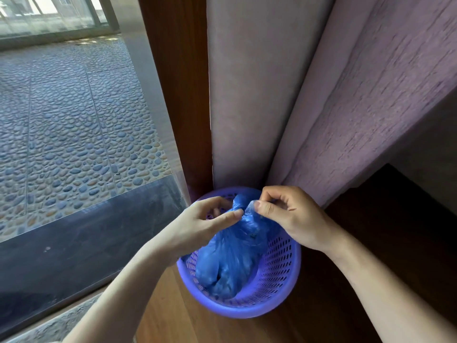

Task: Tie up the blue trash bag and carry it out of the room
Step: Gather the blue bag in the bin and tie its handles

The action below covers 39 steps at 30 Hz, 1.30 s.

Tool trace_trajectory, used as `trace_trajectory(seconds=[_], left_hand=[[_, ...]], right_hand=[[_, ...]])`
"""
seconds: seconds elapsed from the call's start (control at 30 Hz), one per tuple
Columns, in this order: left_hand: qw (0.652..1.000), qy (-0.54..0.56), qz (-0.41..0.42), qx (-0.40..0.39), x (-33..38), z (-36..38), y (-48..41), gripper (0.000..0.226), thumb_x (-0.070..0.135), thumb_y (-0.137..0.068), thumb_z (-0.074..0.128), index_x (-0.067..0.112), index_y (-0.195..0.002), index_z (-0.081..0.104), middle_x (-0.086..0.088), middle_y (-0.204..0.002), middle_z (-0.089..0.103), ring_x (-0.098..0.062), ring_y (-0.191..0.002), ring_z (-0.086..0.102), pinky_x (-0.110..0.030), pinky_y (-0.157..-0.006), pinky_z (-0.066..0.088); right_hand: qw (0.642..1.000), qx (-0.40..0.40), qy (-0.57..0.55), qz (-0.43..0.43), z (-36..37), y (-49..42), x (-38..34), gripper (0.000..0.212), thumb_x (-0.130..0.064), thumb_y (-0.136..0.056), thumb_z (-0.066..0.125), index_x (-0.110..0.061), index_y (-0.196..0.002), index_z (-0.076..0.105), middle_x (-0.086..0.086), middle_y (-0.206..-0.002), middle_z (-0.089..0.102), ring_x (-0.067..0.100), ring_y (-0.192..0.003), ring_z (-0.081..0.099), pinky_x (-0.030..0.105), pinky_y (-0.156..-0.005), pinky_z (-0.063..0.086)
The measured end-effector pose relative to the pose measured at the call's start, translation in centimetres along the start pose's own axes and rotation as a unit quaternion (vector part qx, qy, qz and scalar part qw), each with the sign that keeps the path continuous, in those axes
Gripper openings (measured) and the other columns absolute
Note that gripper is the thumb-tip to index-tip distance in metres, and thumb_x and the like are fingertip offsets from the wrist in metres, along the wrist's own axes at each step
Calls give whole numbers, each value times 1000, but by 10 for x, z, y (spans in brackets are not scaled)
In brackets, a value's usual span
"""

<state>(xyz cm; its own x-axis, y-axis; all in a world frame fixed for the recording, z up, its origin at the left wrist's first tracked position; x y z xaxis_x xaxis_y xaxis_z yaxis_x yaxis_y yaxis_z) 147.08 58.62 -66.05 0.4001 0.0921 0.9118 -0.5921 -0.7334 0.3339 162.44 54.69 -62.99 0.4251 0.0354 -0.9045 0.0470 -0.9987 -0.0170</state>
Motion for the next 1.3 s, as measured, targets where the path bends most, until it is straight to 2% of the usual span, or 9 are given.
trace_trajectory(seconds=[0.17, 0.33, 0.57, 0.67, 0.73, 0.8, 0.97, 1.07, 1.3], left_hand=[[995, -90, 4, -44, -1, -4, 3, 63, 64, -85, 54, 3, -98, 63, 0, -74, 38, -13, -67, 35, -30, -60, 31], [998, -39, 4, 40, -11, -25, -3, 32, 37, -93, 64, 8, -81, 63, -7, -66, 43, -18, -61, 35, -33, -53, 29], [989, 98, 11, 113, -19, -55, -6, 8, 6, -85, 73, 10, -85, 66, 6, -55, 49, -9, -46, 40, -19, -47, 42], [990, -46, 18, 131, -22, -63, -6, 9, 19, -81, 79, 18, -80, 70, 7, -51, 52, -8, -46, 52, -26, -55, 52], [960, -251, 22, 123, -23, -64, -5, 22, 31, -79, 78, 22, -63, 65, 10, -45, 51, -2, -44, 47, -21, -53, 43], [950, -297, 12, 98, -26, -60, -5, 34, 33, -79, 74, 15, -55, 57, 9, -43, 46, -7, -45, 40, -23, -51, 34], [995, 66, -57, 54, -32, -50, -5, 38, 27, -85, 69, 16, -52, 53, 0, -57, 38, -17, -60, 37, -34, -71, 42], [957, 267, -85, 77, -31, -42, -7, 35, 17, -90, 62, 19, -56, 54, 4, -53, 35, -14, -55, 33, -35, -78, 44], [862, 501, -73, -9, -22, -17, -10, 24, 22, -91, 50, 19, -68, 44, 10, -49, 25, -6, -38, 21, -19, -47, 38]], right_hand=[[995, 7, -91, 35, -5, 0, 6, 42, -44, -76, 68, -18, -54, 44, 9, -58, 33, 20, -58, 29, 34, -54, 25], [996, -17, -80, 38, -10, 2, 6, 38, -34, -78, 75, -15, -55, 52, 1, -56, 39, 10, -55, 35, 19, -51, 29], [993, -18, -7, 114, -28, 9, 33, 33, -40, -81, 78, -17, -63, 62, -3, -63, 56, 10, -64, 51, 29, -64, 40], [985, 33, -74, 155, -34, 10, 37, 48, -47, -75, 73, -2, -70, 57, 1, -63, 56, 11, -63, 52, 28, -65, 43], [973, 30, -144, 178, -30, 12, 37, 43, -43, -74, 71, -2, -73, 57, -5, -58, 59, 7, -59, 54, 20, -64, 48], [958, -8, -200, 203, -23, 17, 40, 42, -44, -73, 78, -11, -66, 54, -3, -54, 52, 11, -56, 53, 21, -63, 50], [934, -130, -162, 291, -13, 38, 44, 32, -40, -72, 79, -13, -69, 62, 0, -51, 26, 11, -43, 27, 29, -52, 49], [933, -176, -90, 301, -14, 45, 45, 39, -45, -74, 82, -11, -72, 61, -1, -49, 34, 12, -44, 29, 26, -47, 40], [953, -127, -23, 275, -41, 45, 45, 34, -31, -69, 84, -10, -89, 67, -4, -62, 65, 5, -48, 46, 22, -45, 33]])
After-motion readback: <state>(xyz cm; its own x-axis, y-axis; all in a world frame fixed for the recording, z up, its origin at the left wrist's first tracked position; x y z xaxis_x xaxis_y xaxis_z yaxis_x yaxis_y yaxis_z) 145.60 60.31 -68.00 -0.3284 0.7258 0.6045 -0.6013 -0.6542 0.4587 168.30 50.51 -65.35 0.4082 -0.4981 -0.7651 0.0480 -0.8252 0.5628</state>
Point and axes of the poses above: each hand's wrist, its own y-axis away from the middle knuckle, its own z-axis out of the palm, x = y × z, the point moved 8 cm from there along -y, towards the middle knuckle
